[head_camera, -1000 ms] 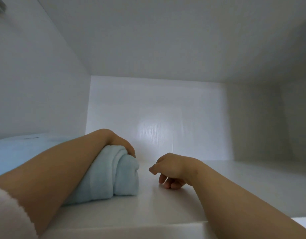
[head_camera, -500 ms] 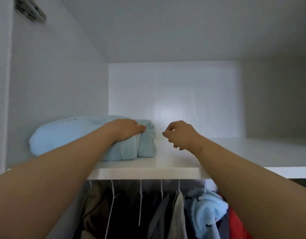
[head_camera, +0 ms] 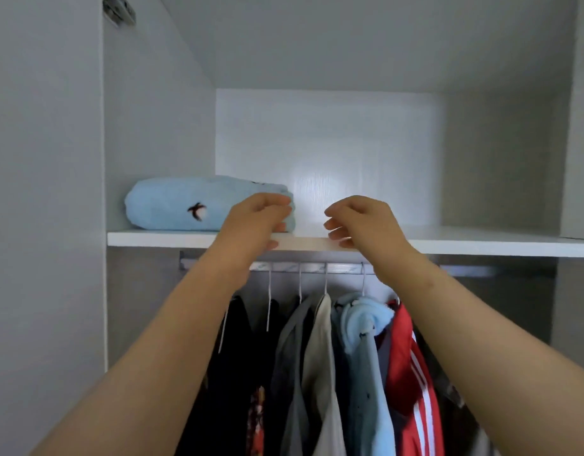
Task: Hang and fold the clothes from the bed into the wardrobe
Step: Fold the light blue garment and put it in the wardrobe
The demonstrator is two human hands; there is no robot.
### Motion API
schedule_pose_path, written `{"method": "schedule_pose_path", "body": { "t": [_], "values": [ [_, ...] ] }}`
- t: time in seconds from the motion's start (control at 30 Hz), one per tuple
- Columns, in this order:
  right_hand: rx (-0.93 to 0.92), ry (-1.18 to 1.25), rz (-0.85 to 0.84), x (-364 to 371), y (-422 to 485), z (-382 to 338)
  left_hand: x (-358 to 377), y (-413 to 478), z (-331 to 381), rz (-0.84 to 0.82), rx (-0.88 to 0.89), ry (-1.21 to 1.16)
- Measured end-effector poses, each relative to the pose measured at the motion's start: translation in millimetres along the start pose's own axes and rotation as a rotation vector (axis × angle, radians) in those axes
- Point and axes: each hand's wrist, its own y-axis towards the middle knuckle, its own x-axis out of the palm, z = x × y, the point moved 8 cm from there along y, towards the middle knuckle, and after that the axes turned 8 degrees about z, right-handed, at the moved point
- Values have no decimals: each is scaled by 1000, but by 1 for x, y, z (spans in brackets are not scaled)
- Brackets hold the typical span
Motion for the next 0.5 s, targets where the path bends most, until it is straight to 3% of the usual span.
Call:
{"method": "schedule_pose_path", "body": {
  "t": [0.2, 0.5],
  "values": [
    [190, 34, 168, -32, -99, 32, -13, -94, -49, -97, -276, -134],
    [611, -68, 411, -74, -325, 99, 10, -284, -145, -457, -736, -94]
  ]
}}
